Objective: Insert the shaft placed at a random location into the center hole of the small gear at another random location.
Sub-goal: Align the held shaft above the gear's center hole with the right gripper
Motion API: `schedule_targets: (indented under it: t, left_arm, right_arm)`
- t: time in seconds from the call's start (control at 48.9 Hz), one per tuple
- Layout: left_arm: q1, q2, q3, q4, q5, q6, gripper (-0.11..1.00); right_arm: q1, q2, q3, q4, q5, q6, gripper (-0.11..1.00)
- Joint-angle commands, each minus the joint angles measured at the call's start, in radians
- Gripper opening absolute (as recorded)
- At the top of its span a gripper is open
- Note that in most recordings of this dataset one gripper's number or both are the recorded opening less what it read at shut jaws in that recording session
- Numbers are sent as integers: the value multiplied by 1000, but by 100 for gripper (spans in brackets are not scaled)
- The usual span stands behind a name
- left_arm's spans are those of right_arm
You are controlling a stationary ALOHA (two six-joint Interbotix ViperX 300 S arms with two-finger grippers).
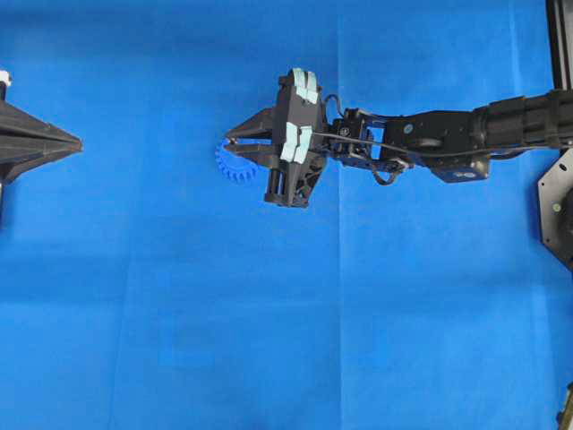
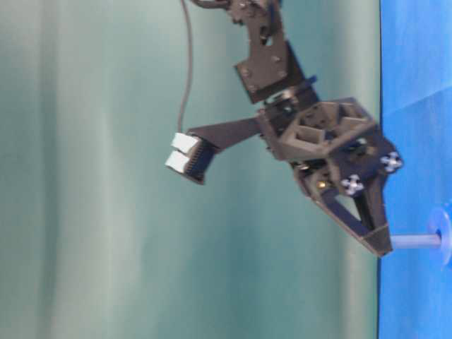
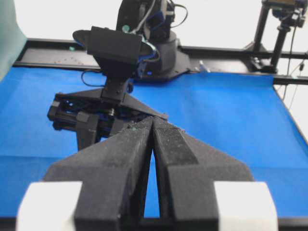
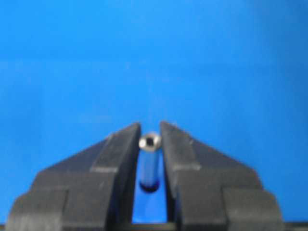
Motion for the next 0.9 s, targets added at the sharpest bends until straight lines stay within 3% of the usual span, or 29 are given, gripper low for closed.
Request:
schedule_targets:
  t: [0.0, 0.879]
  left_arm:
    - [2, 3, -12, 2, -5, -2, 0]
    - [2, 3, -12, 0, -5, -3, 0]
  right_arm:
    - [-3, -6, -5, 5, -20, 2, 3]
    - [3, -101, 28, -11, -57, -11, 3]
